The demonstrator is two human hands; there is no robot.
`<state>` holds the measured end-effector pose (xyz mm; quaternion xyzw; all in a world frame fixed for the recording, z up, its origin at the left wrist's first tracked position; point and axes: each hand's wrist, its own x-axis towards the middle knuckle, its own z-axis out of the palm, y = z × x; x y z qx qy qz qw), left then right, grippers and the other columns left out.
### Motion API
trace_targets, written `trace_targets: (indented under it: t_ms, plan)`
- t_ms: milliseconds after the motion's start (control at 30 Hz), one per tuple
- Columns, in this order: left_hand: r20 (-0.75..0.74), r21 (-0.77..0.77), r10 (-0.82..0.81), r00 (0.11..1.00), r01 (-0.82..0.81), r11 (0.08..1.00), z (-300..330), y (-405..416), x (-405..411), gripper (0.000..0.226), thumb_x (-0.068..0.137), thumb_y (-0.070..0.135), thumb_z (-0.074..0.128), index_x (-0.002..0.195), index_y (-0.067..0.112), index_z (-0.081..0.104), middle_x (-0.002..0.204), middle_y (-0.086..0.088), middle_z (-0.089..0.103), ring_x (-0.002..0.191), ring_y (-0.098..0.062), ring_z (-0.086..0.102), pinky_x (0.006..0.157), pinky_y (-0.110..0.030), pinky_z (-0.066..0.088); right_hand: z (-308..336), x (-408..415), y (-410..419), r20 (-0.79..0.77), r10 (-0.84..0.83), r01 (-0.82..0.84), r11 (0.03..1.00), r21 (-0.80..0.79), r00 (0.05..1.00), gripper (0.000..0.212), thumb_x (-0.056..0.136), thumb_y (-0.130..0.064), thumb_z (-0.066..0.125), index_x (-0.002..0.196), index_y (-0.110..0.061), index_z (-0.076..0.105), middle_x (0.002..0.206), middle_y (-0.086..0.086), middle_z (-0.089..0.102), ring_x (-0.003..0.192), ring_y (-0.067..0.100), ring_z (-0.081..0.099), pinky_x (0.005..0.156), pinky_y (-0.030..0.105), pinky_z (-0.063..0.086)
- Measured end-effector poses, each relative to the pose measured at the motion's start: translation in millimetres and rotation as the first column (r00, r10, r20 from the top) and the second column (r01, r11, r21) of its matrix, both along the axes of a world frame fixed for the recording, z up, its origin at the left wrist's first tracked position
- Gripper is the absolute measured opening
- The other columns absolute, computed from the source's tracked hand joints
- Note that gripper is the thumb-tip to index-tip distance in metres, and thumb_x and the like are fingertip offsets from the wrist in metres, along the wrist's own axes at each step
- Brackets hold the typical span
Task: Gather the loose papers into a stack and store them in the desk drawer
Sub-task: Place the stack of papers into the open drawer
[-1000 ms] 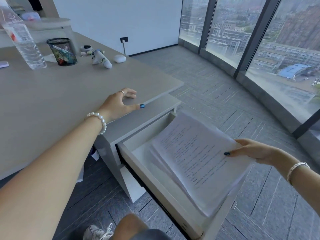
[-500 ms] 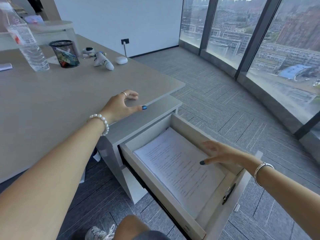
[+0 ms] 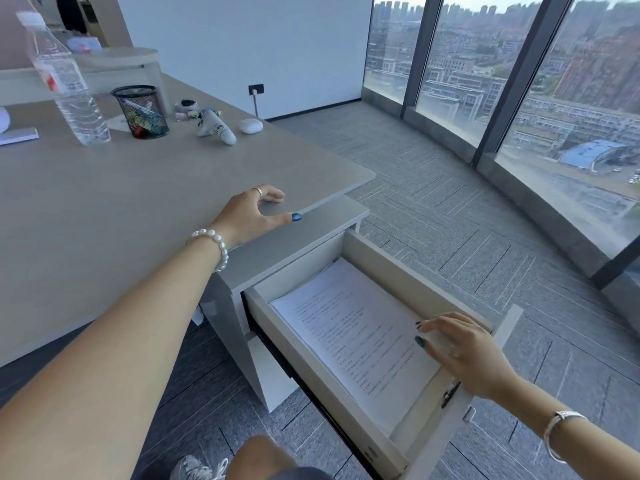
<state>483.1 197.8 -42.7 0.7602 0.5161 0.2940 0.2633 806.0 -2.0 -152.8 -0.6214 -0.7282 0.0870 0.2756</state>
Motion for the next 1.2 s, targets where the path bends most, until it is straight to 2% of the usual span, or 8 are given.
trace_targets:
  t_ms: [133, 300, 467, 633, 767, 833, 933, 1200]
  plan:
    - [0.003, -0.003, 0.002, 1.0, -0.002, 1.0, 1, 0, 1, 0.051, 0.073, 0.044, 0.072, 0.116, 0.019, 0.06, 0.117, 0.006, 0.062, 0.108, -0.003, 0.049, 0.09, -0.019, 0.033, -5, -21, 36, -0.012, -0.021, 0.022, 0.995, 0.102, 1.0, 0.032, 0.081, -0.045, 0.053, 0.084, -0.019, 0.071, 0.088, -0.009, 0.072, 0.088, 0.012, 0.064, 0.078, 0.03, 0.051]
    - [0.026, -0.02, 0.013, 1.0, -0.013, 1.0, -1, 3, -1, 0.049, 0.072, 0.045, 0.073, 0.112, 0.02, 0.062, 0.118, 0.006, 0.064, 0.112, -0.006, 0.055, 0.09, -0.018, 0.036, 0, -71, 95, 0.05, -0.181, 0.163, 0.955, 0.249, 0.982, 0.027, 0.081, -0.035, 0.05, 0.088, -0.017, 0.068, 0.098, 0.003, 0.07, 0.096, 0.031, 0.058, 0.084, 0.037, 0.036]
    - [0.061, -0.034, 0.029, 0.998, -0.027, 0.999, 0, 5, -1, 0.044, 0.072, 0.043, 0.073, 0.108, 0.018, 0.065, 0.111, 0.007, 0.066, 0.105, -0.003, 0.058, 0.089, -0.014, 0.04, -8, -106, 100, -0.241, -0.316, 0.351, 0.929, 0.118, 0.918, 0.045, 0.078, -0.042, 0.064, 0.117, -0.021, 0.053, 0.129, 0.004, 0.047, 0.118, 0.028, 0.037, 0.1, 0.04, 0.027]
    - [0.077, -0.042, 0.039, 0.996, -0.036, 0.998, -1, 7, -1, 0.04, 0.073, 0.041, 0.073, 0.107, 0.019, 0.065, 0.112, 0.006, 0.067, 0.107, -0.005, 0.059, 0.084, -0.012, 0.038, -28, -115, 86, -0.381, -0.247, 0.22, 0.969, -0.114, 0.891, 0.089, 0.075, -0.054, 0.064, 0.144, -0.014, 0.023, 0.153, 0.01, 0.018, 0.142, 0.024, 0.018, 0.116, 0.041, 0.021]
    - [0.084, -0.043, 0.034, 0.996, -0.03, 0.999, 0, 6, -1, 0.04, 0.074, 0.038, 0.073, 0.108, 0.016, 0.064, 0.111, 0.005, 0.066, 0.1, -0.002, 0.058, 0.077, -0.003, 0.038, -33, -127, 94, -0.58, -0.287, 0.174, 0.954, -0.244, 0.762, 0.127, 0.053, -0.08, 0.059, 0.149, -0.02, 0.001, 0.159, -0.001, -0.002, 0.146, 0.025, 0.016, 0.115, 0.048, 0.027]
    - [0.087, -0.043, 0.03, 0.996, -0.027, 0.999, 0, 6, -1, 0.041, 0.074, 0.038, 0.073, 0.108, 0.016, 0.064, 0.112, 0.004, 0.067, 0.101, -0.003, 0.059, 0.078, -0.005, 0.038, -34, -130, 99, -0.609, -0.281, 0.153, 0.955, -0.254, 0.742, 0.13, 0.052, -0.079, 0.062, 0.149, -0.018, 0.002, 0.16, -0.001, -0.002, 0.146, 0.023, 0.017, 0.115, 0.045, 0.028]
    - [0.072, -0.033, 0.027, 0.997, -0.025, 0.999, -1, 8, -2, 0.042, 0.075, 0.039, 0.072, 0.108, 0.016, 0.065, 0.113, 0.003, 0.067, 0.104, -0.005, 0.059, 0.084, -0.012, 0.039, -32, -131, 111, -0.632, -0.211, 0.076, 0.969, -0.234, 0.746, 0.119, 0.063, -0.055, 0.073, 0.149, -0.013, 0.004, 0.16, 0.0, -0.001, 0.144, 0.016, 0.018, 0.115, 0.032, 0.027]
    - [0.057, -0.007, 0.02, 0.998, -0.019, 1.0, -5, 13, -3, 0.041, 0.074, 0.043, 0.071, 0.107, 0.019, 0.065, 0.112, 0.007, 0.066, 0.109, -0.005, 0.058, 0.092, -0.017, 0.041, -34, -150, 161, -0.527, -0.112, -0.035, 0.965, -0.261, 0.842, 0.126, 0.062, -0.046, 0.079, 0.149, -0.014, -0.006, 0.16, -0.002, -0.013, 0.146, 0.009, -0.008, 0.117, 0.042, 0.022]
